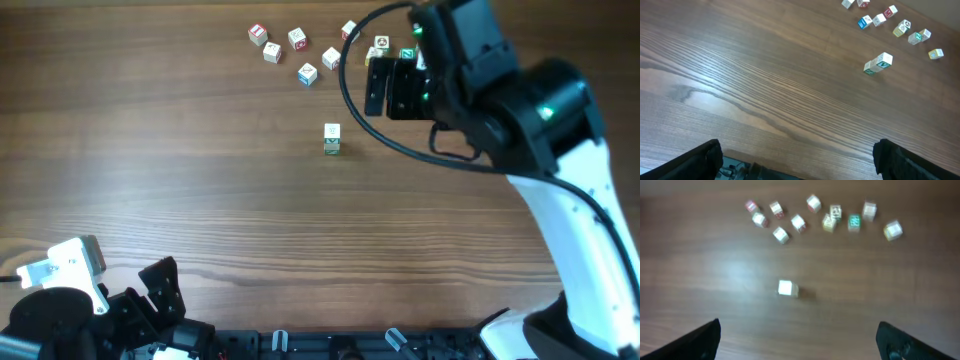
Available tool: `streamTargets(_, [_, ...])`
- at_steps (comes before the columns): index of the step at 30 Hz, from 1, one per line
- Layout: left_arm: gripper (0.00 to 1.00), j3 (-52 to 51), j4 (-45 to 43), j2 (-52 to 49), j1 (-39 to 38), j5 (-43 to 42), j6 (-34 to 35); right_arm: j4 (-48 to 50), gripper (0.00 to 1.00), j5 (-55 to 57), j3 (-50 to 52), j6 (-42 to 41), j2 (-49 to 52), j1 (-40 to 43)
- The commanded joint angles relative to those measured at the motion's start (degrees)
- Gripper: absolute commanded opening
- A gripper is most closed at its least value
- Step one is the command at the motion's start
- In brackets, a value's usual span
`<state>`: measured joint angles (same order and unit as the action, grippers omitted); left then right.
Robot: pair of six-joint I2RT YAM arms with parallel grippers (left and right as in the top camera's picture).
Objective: Form a tower
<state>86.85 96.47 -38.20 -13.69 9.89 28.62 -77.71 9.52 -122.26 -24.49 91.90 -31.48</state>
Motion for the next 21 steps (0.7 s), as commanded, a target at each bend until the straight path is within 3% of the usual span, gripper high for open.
streamTargets(1, [1.00, 0.00, 0.02, 0.15, 0.22, 0.68, 0.33, 6.03, 1.00, -0.79, -0.74, 11.28, -9.11, 2.80])
streamTargets(5, [1.00, 0.00, 0.02, 0.15, 0.22, 0.68, 0.33, 10.75, 1.00, -2.78, -0.44, 13.73, -18.18, 10.08])
streamTargets(9, [1.00, 0.00, 0.02, 0.15, 0.22, 0.68, 0.33, 21.27, 1.00, -3.58, 7.54, 20.57, -28.57, 11.34])
streamTargets(12, [1.00, 0.00, 0.02, 0.15, 0.22, 0.68, 0.31, 32.09, 1.00, -3.76, 21.40, 21.33, -36.96, 11.65])
streamTargets(21, [1.00, 0.00, 0.02, 0.15, 0.22, 0.68, 0.31, 78.20, 1.00, -13.05, 82.38, 19.52, -74.36, 19.74])
